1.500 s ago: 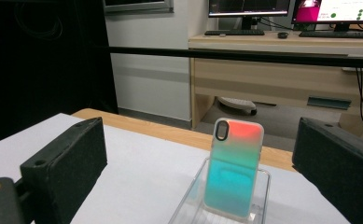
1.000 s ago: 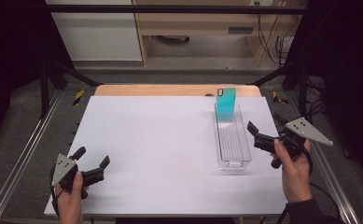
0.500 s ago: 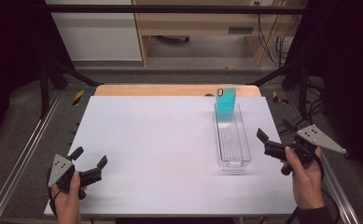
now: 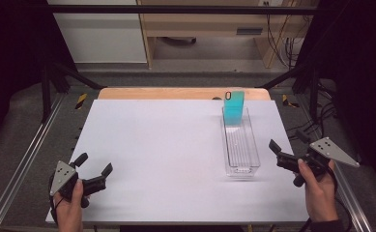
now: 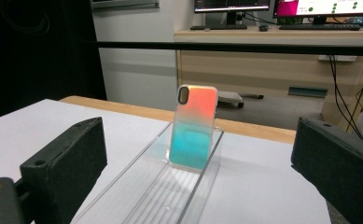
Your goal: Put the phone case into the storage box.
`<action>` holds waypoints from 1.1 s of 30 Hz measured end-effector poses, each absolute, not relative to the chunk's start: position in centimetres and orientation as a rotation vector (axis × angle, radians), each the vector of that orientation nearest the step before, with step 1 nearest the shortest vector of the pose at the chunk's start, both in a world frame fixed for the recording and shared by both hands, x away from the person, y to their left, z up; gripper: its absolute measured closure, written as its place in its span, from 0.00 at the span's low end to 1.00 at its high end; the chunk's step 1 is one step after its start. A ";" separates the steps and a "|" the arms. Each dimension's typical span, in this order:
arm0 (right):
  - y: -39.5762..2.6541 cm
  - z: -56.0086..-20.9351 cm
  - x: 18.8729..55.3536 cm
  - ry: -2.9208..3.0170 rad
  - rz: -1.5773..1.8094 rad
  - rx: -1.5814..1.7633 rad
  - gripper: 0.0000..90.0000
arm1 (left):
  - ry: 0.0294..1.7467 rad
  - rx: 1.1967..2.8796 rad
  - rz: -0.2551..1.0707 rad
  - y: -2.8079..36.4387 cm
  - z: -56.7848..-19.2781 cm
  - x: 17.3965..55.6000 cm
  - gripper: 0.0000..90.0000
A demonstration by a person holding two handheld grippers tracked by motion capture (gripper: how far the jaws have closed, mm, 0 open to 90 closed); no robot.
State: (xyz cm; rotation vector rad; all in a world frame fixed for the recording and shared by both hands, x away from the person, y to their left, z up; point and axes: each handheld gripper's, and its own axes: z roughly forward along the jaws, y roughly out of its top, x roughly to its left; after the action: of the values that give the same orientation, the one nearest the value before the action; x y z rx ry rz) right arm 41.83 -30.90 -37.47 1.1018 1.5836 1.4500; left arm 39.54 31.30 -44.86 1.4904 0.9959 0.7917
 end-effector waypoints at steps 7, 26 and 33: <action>-31.8 -38.7 41.6 1.573 1.453 1.124 0.04 | 0.979 1.507 0.786 31.0 -44.8 39.3 0.01; -32.6 -42.7 41.3 1.596 1.455 1.165 0.04 | 0.969 1.527 0.773 30.5 -45.1 38.1 0.01; -32.3 -44.1 41.1 1.612 1.463 1.166 0.04 | 0.968 1.529 0.778 30.5 -45.1 38.2 0.01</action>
State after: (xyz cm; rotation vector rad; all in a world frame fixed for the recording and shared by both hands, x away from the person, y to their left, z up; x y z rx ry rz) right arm 41.08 -32.30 -44.09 1.1655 1.6124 1.4633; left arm 38.17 30.49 -45.13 1.5294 0.9678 0.7777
